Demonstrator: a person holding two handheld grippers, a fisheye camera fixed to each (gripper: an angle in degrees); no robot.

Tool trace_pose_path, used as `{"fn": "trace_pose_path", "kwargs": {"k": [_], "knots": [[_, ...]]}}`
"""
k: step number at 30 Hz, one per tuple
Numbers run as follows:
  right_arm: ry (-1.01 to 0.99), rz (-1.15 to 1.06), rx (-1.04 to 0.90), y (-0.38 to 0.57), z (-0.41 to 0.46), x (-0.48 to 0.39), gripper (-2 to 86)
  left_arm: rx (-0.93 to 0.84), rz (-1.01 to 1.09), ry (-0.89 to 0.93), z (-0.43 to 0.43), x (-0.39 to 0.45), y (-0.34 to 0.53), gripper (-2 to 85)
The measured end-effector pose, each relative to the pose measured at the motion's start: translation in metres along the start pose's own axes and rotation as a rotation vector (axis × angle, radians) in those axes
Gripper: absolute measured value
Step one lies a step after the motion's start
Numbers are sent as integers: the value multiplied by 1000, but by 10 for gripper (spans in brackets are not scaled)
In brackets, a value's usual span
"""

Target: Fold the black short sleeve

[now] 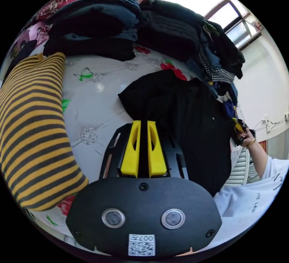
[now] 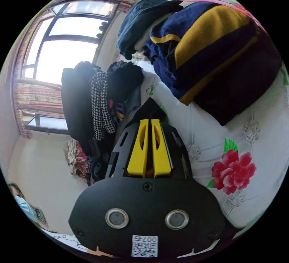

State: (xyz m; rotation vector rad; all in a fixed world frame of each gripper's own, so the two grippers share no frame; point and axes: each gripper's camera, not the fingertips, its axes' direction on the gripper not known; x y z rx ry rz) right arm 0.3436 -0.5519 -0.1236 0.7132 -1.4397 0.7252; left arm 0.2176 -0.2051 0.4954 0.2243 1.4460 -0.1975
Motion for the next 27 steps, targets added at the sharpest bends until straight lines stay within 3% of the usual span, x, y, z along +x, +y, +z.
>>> {"fn": "trace_pose_path", "kwargs": {"k": [2, 5, 10, 12, 16, 23, 27], "knots": [[5, -113, -7, 5, 11, -30, -2, -10, -36, 32, -1, -10, -1, 7], [68, -470, -85, 30, 39, -104, -1, 85, -175, 103, -21, -39, 13, -1], [290, -1206, -423, 151, 130, -191, 4, 244, -385, 225, -55, -86, 59, -2], [334, -1309, -570, 190, 167, -186, 11, 257, -438, 262, -53, -95, 71, -1], [408, -1300, -813, 237, 229, -163, 42, 275, -534, 305, -41, -104, 90, 1], [293, -1285, -771, 251, 237, -186, 72, 346, -447, 288, -41, -87, 97, -2], [216, -1264, -759, 263, 248, -202, 81, 396, -201, 232, -53, -42, 86, -9]]}}
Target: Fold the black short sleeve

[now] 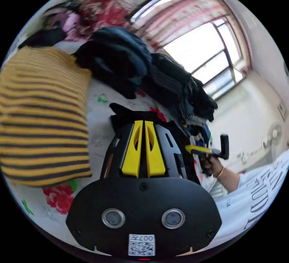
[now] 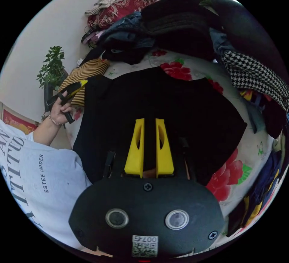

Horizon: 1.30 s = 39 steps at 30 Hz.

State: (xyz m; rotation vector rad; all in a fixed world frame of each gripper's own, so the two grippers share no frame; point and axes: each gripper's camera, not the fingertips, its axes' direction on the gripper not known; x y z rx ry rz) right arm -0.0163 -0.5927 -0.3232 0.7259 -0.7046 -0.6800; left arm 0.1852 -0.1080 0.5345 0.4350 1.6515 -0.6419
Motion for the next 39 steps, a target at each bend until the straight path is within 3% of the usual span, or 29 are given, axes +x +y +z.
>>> {"fn": "trace_pose_path", "kwargs": {"k": [4, 7, 11, 17, 19, 21, 22, 24, 29, 34, 39], "knots": [[-123, -6, 57, -29, 9, -17, 88, -168, 369, 63, 30, 73, 17, -9], [-232, -45, 89, -59, 16, -34, 95, -258, 516, 13, 52, 102, 45, -9], [-316, -63, 46, -88, 39, -51, 107, -301, 526, 21, 67, 111, 68, -9], [-118, -31, -143, -93, 99, -54, 110, -373, 558, 23, 85, 119, 94, 0], [-46, -77, -198, -82, 113, -58, 110, -504, 570, 53, 107, 118, 112, 17], [14, -110, -158, -73, 111, -60, 110, -661, 537, 19, 130, 112, 128, 24], [42, -111, -173, -69, 110, -60, 111, -570, 523, 46, 124, 111, 131, 29], [39, -101, -168, -63, 100, -57, 113, -611, 502, 18, 129, 112, 134, 41], [0, -27, -66, -12, 45, -36, 116, -511, 515, -7, 94, 120, 143, 44], [-5, 146, -23, 112, -29, 7, 116, -412, 306, -224, 19, 89, 181, 51], [92, 345, -85, 252, -83, 39, 116, -443, 33, -342, -42, 50, 241, 74]]}}
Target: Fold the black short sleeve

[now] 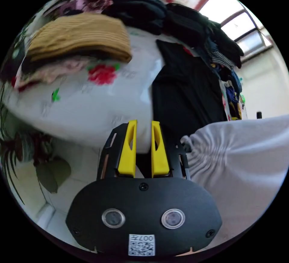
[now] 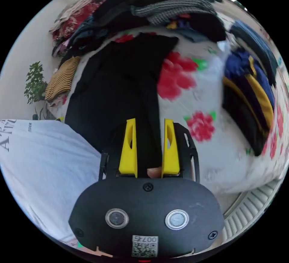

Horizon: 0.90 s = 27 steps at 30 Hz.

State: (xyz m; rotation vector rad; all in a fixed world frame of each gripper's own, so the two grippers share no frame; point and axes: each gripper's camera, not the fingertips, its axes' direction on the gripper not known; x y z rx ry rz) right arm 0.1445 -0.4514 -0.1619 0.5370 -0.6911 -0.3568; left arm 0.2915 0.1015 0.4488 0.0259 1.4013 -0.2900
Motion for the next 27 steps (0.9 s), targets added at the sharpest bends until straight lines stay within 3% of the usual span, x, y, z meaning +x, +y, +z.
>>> {"fn": "trace_pose_path", "kwargs": {"k": [5, 14, 16, 20, 23, 27], "knots": [[-48, 136, -85, 99, -16, 53, 114, -100, -87, -5, 1, -7, 53, 109], [-90, 28, -151, 160, -25, 73, 101, -230, 17, 56, 60, 22, 61, 131], [-169, -2, -278, 165, -23, 80, 94, -281, 69, 17, 74, 34, 49, 107], [-89, -12, -291, 178, -22, 89, 57, -349, 133, -116, 81, 45, 43, 1], [-115, -9, -292, 186, -32, 105, 26, -366, 180, -34, 70, 43, 43, -7], [-324, -2, -270, 199, -47, 129, 3, -333, 225, 60, 33, 29, 50, -9]]}}
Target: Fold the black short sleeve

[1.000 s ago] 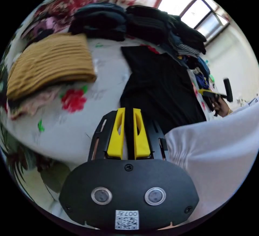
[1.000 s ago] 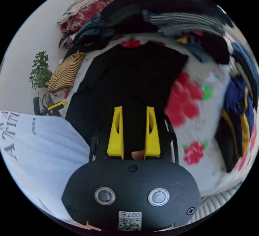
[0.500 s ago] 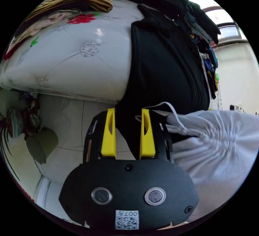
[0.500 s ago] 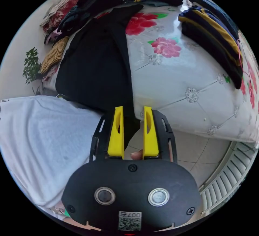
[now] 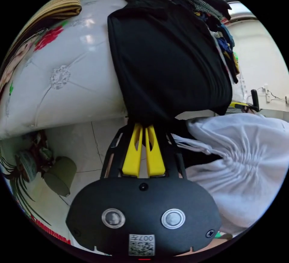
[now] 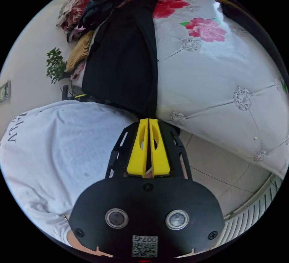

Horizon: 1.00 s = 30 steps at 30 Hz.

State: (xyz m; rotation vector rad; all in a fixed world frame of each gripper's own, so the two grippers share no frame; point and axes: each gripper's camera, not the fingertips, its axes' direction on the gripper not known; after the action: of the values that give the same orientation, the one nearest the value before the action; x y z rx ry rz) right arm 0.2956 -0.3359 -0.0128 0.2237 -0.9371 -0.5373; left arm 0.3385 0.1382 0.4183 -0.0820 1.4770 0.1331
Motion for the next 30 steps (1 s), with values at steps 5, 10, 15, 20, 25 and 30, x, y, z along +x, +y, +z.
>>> {"fn": "trace_pose_path", "kwargs": {"k": [5, 10, 15, 20, 25, 30], "knots": [[-113, -39, 141, 26, -42, 6, -1, 103, 20, 167, -58, -18, 29, -9], [-363, -24, 322, 50, -95, 22, -1, 252, 123, 466, -129, -41, 37, -10], [-641, -20, 570, 37, -151, 41, -1, 435, 161, 629, -182, -78, -3, -10], [-649, -38, 788, -33, -211, 34, 5, 604, 2, 710, -218, -127, -99, -10], [-210, -167, 481, -100, -190, -51, 42, 464, 64, 636, -220, -118, -155, -10], [152, -272, 259, -63, -100, -113, 76, 463, 6, 655, -209, -132, -116, -10]]}}
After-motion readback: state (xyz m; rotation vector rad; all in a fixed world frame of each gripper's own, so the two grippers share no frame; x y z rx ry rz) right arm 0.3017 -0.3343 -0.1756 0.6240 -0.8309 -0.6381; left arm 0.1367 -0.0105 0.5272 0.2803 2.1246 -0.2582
